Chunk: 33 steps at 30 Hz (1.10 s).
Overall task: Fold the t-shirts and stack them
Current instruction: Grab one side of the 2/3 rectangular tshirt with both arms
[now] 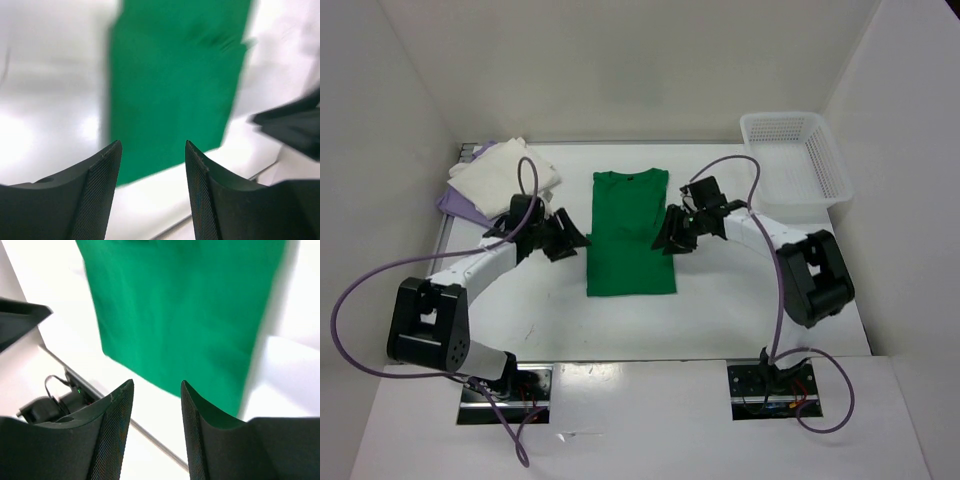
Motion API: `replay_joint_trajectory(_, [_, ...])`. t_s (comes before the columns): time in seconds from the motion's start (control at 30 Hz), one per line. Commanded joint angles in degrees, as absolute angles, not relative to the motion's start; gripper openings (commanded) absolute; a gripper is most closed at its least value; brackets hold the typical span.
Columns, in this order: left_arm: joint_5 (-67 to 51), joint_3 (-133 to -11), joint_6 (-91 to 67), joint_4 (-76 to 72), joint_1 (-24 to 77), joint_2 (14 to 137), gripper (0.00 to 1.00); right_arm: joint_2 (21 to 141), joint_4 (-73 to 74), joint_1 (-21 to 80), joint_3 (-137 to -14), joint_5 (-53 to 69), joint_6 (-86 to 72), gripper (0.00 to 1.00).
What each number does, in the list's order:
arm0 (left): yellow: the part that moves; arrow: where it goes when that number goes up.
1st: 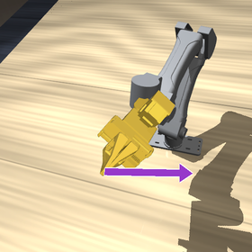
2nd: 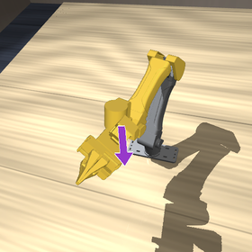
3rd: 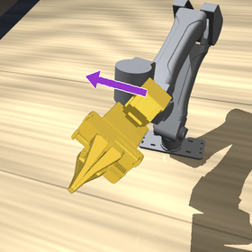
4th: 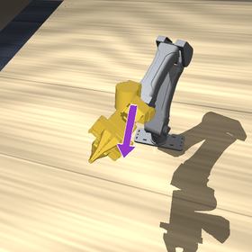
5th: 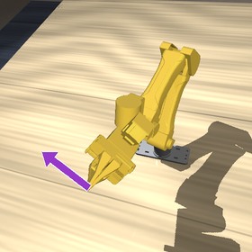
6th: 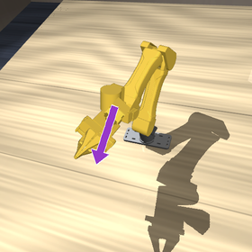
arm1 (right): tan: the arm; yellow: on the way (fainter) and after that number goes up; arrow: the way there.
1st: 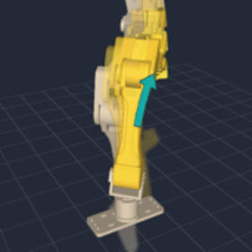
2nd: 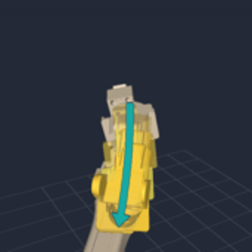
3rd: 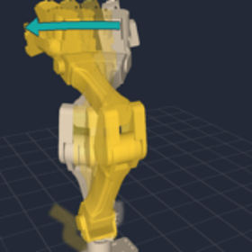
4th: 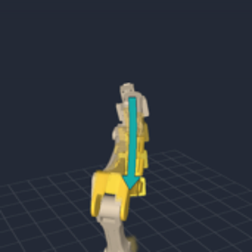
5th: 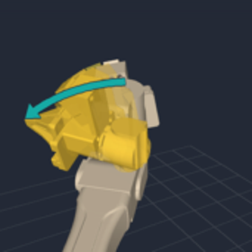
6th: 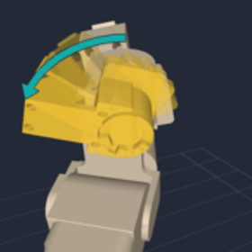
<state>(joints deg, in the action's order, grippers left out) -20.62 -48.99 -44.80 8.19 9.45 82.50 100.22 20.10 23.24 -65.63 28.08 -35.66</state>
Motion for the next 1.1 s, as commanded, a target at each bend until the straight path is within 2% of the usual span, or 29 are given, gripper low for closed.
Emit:
replay_joint_trajectory(0.0, [-22.67,-42.20,-42.28,16.07,9.40,81.66,0.61,94.94,19.60,22.76,-57.76,28.39,-36.65,0.48])
replay_joint_trajectory(0.23, [-26.18,-35.95,-42.28,16.00,9.40,80.41,0.61,88.51,18.02,21.62,-44.84,27.77,-38.06,0.54])
replay_joint_trajectory(0.53, [-29.88,-36.56,-42.10,12.92,10.01,85.17,0.61,93.06,16.00,21.62,-42.89,26.54,-38.58,0.52])
replay_joint_trajectory(0.7, [-29.27,-36.56,-42.10,11.87,11.60,86.66,0.56,94.22,14.77,21.62,-42.89,27.33,-39.11,0.42])
replay_joint_trajectory(1.07, [-27.95,-37.62,-43.77,10.20,11.60,86.66,0.35,96.42,14.06,21.62,-45.18,26.19,-39.11,0.21])
